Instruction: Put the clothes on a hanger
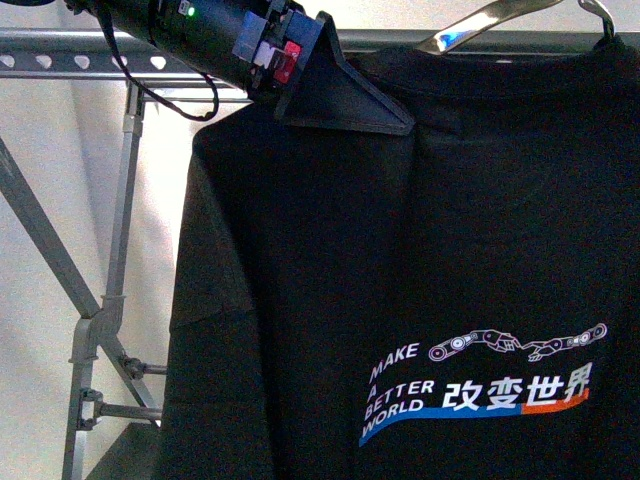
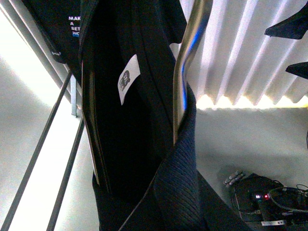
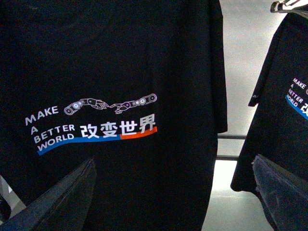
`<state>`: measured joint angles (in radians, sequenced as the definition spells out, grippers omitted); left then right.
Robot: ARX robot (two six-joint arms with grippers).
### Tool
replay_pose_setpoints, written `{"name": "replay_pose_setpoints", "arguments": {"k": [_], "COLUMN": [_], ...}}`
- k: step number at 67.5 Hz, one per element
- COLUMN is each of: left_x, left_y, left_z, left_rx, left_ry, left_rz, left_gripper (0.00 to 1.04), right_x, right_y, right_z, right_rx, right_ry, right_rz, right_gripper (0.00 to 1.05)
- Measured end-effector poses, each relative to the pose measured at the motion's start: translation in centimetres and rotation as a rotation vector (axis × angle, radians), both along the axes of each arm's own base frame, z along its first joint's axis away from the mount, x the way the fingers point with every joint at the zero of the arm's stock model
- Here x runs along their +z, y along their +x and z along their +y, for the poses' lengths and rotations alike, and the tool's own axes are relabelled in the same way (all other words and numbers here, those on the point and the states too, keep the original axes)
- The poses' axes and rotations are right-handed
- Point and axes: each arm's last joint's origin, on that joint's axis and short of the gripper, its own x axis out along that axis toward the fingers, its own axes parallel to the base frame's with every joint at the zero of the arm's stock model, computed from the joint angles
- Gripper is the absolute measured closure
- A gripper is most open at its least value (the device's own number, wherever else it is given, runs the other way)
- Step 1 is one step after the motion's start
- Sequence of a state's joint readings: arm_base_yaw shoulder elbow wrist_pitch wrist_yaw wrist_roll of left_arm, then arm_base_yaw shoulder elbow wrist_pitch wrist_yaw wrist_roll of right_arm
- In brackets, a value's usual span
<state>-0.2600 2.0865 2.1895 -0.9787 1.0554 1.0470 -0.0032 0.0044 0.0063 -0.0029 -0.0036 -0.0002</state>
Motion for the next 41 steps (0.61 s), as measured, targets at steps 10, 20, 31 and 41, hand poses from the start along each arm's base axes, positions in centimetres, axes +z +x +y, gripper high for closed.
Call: {"name": "replay_pose_setpoints", "arguments": {"k": [10,20,31,41], "left_x": [0.0,0.0,0.0,0.0], "left_y": [0.0,0.0,-0.1,0.0], "left_z": [0.0,0.0,-0.1,0.0], "left_rx": [0.000,0.002,0.001,0.002], "left_ry": [-0.001,0.000,0.002,0.001], "left_rz": [0.001,0.004,0.005,0.007], "left_gripper": [1.01,1.01,1.01,1.01], "right_x": [0.0,0.0,4.7,11.1], "right_y": [0.0,0.0,1.6,4.3], "right_z": [0.0,0.0,-3.7,-8.5], "right_rx": [0.000,0.074,0.373,0.468], "right_ry": [0.000,-0.001,-0.067,-0.211], "right_rz": [0.000,0.036,0.062,0.008], "right_gripper": [0.07,0.07,0.07,0.07]}}
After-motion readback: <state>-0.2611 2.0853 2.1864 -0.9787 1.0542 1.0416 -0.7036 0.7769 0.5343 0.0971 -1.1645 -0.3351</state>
